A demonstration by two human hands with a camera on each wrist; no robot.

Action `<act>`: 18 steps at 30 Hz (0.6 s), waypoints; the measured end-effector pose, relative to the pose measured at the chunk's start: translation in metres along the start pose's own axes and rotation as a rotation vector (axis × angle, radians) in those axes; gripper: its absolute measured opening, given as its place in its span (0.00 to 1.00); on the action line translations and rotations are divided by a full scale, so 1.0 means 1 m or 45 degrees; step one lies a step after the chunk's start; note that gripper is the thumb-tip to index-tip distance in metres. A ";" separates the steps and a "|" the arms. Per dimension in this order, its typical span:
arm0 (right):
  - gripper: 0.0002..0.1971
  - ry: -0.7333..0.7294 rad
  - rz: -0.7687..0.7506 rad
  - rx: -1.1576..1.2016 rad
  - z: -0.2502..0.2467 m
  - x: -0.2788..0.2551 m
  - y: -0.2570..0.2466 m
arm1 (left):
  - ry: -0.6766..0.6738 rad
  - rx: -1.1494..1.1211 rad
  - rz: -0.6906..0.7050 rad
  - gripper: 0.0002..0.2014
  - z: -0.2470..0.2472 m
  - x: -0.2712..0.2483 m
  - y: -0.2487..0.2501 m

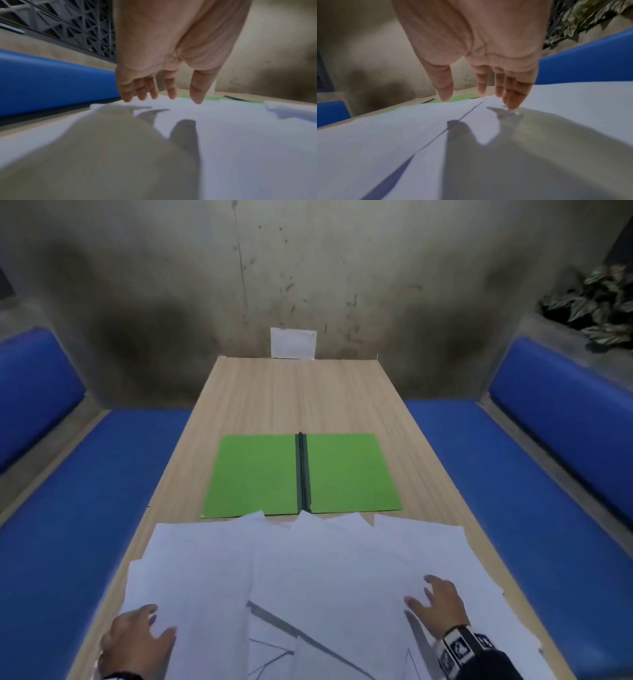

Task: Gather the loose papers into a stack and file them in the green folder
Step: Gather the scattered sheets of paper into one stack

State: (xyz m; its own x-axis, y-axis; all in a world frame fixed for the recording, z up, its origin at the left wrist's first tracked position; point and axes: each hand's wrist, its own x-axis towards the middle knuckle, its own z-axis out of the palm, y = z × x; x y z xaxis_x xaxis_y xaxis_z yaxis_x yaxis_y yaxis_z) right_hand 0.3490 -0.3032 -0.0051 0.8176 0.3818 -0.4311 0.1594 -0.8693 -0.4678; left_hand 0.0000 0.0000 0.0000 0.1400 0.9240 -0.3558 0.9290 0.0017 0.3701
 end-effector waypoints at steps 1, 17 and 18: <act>0.38 0.041 -0.045 -0.038 0.001 0.007 -0.006 | -0.002 0.031 -0.073 0.30 -0.002 0.004 -0.006; 0.08 -0.062 0.059 -0.244 -0.002 0.019 -0.042 | 0.107 0.329 -0.226 0.40 -0.010 -0.007 -0.019; 0.07 -0.006 0.103 -0.188 -0.006 0.019 -0.031 | 0.092 0.325 -0.233 0.36 -0.012 -0.007 -0.019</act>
State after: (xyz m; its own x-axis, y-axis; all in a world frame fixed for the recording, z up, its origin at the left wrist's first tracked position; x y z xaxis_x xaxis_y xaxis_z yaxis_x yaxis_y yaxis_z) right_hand 0.3630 -0.2708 0.0060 0.8286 0.3099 -0.4663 0.1731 -0.9338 -0.3131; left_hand -0.0224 -0.0020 0.0058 -0.0533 0.9421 -0.3311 0.9937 0.0827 0.0754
